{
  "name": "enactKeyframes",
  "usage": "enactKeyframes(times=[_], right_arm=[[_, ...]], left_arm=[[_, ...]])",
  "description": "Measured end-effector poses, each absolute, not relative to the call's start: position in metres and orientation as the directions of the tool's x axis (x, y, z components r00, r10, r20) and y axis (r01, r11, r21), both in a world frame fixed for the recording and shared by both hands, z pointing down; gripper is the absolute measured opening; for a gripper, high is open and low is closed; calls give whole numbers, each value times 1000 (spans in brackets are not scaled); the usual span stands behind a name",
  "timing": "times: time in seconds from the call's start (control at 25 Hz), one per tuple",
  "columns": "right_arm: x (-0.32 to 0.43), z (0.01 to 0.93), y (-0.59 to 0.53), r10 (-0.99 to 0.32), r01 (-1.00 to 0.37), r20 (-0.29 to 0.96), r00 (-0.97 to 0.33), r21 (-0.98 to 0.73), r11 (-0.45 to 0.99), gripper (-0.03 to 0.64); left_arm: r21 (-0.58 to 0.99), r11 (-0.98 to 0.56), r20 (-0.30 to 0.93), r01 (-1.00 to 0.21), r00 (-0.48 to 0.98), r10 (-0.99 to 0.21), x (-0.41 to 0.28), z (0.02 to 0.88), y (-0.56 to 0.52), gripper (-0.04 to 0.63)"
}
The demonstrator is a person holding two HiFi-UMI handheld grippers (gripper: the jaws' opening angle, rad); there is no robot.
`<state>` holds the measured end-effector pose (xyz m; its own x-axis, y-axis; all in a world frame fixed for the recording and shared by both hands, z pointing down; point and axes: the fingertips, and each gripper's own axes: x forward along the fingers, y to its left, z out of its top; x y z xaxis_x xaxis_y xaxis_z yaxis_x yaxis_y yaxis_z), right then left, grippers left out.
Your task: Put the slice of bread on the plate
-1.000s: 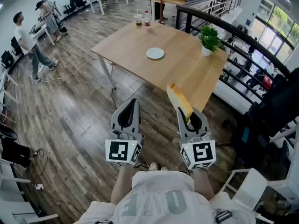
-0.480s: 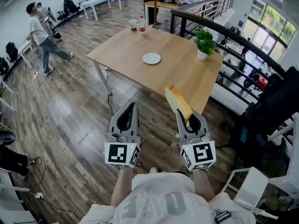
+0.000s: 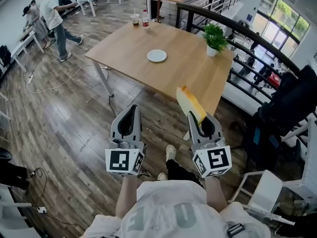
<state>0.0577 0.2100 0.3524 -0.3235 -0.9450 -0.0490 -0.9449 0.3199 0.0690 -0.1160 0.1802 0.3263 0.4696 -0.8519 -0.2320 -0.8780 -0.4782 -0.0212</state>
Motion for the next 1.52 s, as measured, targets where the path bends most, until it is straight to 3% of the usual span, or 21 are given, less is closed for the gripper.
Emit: enactKeyframes(times=[0.6,1.52], right_arm=[[82,353,113,-943,-951,-122,-308,65,302,89],[81,318,-173,-876,-893,-177,-449,65,445,90]], left_arm=[[-87,-507,-260,-858,510,-820,-90,324,91,9],[-77,-352,-316,-933,358,-878,-96,282,-170,9]])
